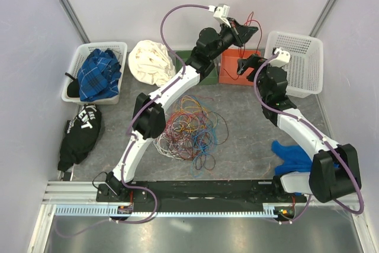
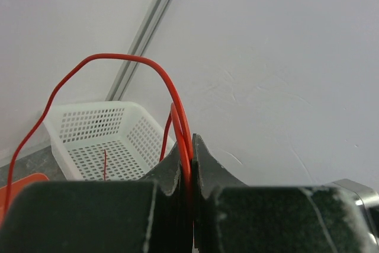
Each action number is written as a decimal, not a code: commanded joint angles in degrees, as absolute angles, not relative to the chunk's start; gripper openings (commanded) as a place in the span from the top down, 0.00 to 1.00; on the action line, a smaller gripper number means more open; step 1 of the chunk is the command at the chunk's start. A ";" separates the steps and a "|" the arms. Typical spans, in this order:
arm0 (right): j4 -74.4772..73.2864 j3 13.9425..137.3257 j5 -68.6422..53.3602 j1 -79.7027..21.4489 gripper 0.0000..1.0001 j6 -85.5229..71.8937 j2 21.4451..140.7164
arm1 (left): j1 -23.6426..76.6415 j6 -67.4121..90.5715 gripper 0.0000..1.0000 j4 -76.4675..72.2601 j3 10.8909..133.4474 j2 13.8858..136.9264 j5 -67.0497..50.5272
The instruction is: Untangle the cables
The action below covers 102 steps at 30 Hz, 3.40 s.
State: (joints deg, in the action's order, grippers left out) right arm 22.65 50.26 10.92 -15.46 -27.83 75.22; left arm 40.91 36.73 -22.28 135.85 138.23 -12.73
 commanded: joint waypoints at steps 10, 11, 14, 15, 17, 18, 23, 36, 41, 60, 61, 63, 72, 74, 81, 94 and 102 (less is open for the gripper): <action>31.90 53.25 11.86 -18.81 0.05 -18.11 78.83 | 41.04 40.52 0.98 -22.23 139.05 140.36 -15.64; 32.60 54.48 11.95 -18.90 0.07 -17.93 79.71 | 41.04 40.95 0.98 -22.32 138.78 140.27 -15.91; 31.64 57.47 12.13 -18.90 0.12 -16.97 82.79 | 40.96 39.55 0.98 -22.32 137.38 138.96 -14.86; 32.77 57.39 11.95 -18.81 0.15 -16.79 83.23 | 40.96 39.38 0.98 -22.32 137.29 138.87 -15.03; 33.40 57.39 11.69 -18.81 0.21 -16.61 83.32 | 40.96 38.59 0.98 -22.50 137.37 138.61 -16.51; 33.66 57.57 11.78 -18.81 0.34 -16.52 83.41 | 40.96 38.58 0.98 -22.41 137.37 138.60 -16.61; 32.79 57.75 14.49 -18.81 0.89 -16.26 82.18 | 40.78 38.50 0.98 -22.15 134.04 137.38 -17.40; 22.86 63.45 20.65 -17.58 1.00 -16.79 76.64 | 37.53 42.45 0.67 -32.17 110.67 124.19 -19.69; 17.41 67.93 23.99 -13.90 1.00 -20.47 76.38 | 37.01 42.97 0.00 -32.17 107.32 120.59 -20.30; 11.25 89.29 27.24 3.69 1.00 -27.78 89.73 | 32.78 42.18 0.00 -26.46 78.18 97.48 -20.22; 10.90 90.17 28.12 4.30 1.00 -27.60 90.69 | 32.78 42.54 0.00 -26.46 76.05 94.69 -19.87; 10.72 90.53 28.82 4.92 1.00 -27.25 93.24 | 33.92 45.50 0.00 -26.19 69.57 92.12 -12.63; 12.74 82.80 29.44 6.77 1.00 -28.30 100.10 | 36.39 44.56 0.00 -7.04 61.71 78.85 3.50; 11.96 82.09 28.92 6.77 1.00 -29.52 102.03 | 36.47 44.12 0.00 -3.80 61.35 76.74 3.34; 5.80 82.89 27.93 4.40 0.44 -36.21 103.02 | 36.39 41.06 0.00 14.56 68.46 72.17 1.94; 4.66 74.63 28.83 -14.49 0.02 -38.75 81.93 | 35.86 33.05 0.00 22.83 61.88 62.84 12.12; 3.09 60.31 26.27 -35.02 0.02 -32.88 70.24 | 34.98 32.52 0.00 25.58 60.56 63.80 12.05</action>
State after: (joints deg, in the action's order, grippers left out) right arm 5.45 65.54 27.51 -24.45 -36.84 73.47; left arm 35.64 35.27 24.03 61.04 63.48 10.66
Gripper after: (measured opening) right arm 0.979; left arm 0.993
